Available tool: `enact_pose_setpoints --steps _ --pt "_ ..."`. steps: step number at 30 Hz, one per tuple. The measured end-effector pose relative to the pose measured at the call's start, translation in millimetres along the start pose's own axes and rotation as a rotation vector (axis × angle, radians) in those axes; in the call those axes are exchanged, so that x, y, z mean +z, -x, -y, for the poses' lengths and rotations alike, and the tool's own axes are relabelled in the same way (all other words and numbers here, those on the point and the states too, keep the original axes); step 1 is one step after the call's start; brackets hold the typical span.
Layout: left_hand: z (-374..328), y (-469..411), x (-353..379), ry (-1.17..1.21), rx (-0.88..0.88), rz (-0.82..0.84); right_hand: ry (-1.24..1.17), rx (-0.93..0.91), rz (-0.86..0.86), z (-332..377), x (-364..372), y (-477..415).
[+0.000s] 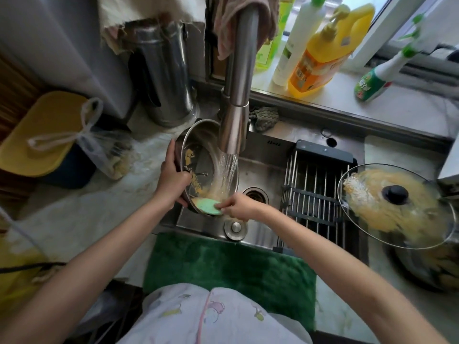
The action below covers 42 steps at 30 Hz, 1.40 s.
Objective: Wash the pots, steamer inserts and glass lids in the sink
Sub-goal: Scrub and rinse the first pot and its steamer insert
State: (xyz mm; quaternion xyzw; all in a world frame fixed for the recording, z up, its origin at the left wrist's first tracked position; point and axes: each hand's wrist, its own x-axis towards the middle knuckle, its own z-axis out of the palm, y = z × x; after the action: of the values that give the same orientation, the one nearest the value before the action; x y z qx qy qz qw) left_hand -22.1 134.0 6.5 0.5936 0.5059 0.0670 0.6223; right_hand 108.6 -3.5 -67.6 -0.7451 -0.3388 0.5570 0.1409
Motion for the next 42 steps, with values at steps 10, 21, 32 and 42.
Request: enact_pose_setpoints --steps 10,21,32,42 --pt "-1 11 -2 0.039 0.054 0.06 0.67 0.05 -0.485 -14 -61 -13" --pt "10 -2 1 0.138 0.164 -0.108 0.188 -0.048 -0.168 21 -2 8" --pt "2 10 -17 0.163 0.016 0.031 0.474 0.07 -0.539 -6 -49 -8" --pt "3 16 -2 0.238 -0.104 0.201 0.084 -0.315 -0.537 10 -25 4"
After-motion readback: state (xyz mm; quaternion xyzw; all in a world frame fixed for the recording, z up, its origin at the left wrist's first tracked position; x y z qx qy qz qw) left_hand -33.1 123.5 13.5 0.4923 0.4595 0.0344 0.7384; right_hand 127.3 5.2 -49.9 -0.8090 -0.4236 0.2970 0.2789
